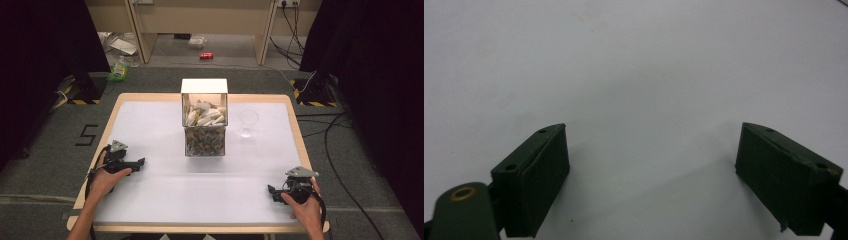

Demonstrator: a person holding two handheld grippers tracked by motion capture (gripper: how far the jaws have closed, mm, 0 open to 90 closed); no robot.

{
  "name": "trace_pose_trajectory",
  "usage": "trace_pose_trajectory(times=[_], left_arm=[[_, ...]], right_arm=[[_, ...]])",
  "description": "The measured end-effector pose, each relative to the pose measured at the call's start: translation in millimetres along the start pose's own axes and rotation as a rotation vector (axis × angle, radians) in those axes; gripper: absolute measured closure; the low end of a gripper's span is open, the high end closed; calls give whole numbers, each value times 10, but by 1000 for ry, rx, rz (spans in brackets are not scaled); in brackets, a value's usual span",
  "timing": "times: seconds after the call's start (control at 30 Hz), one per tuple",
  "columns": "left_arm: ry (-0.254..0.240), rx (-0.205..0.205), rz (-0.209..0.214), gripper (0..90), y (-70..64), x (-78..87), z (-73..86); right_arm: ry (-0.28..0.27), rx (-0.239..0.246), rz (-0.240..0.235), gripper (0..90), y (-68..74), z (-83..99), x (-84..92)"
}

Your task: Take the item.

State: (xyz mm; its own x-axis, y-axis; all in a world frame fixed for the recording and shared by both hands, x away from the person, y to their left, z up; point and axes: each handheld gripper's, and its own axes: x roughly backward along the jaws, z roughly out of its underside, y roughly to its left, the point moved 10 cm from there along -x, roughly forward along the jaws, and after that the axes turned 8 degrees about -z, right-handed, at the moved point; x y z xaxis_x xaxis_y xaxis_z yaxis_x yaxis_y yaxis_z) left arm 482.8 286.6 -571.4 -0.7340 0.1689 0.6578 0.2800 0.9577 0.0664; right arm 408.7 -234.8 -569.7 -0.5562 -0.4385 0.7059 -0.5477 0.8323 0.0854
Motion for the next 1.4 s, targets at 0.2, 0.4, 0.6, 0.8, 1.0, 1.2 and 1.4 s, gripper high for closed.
trace_pose_trajectory(times=[0.2, 0.4, 0.6, 0.8, 1.0, 1.2, 1.4], left_arm=[[0, 0, 0, 130, 0, 0, 0], [0, 1, 0, 130, 0, 0, 0], [-1, -3, 0, 129, 3, -3, 0], [-1, -3, 0, 130, 3, -3, 0], [-1, -3, 1, 130, 3, -3, 0], [-1, -3, 1, 130, 3, -2, 0], [-1, -3, 0, 130, 3, -2, 0]], right_arm=[[-6, -1, -1, 23, 6, -6, 8], [-50, -15, -40, 173, 77, -74, 53], [-90, 27, -30, 162, 210, -227, 85], [-127, 28, -44, 167, 293, -341, 121], [-150, 44, -52, 174, 389, -489, 158], [-179, 70, -60, 174, 496, -695, 197], [-201, 107, -71, 174, 610, -907, 252]])
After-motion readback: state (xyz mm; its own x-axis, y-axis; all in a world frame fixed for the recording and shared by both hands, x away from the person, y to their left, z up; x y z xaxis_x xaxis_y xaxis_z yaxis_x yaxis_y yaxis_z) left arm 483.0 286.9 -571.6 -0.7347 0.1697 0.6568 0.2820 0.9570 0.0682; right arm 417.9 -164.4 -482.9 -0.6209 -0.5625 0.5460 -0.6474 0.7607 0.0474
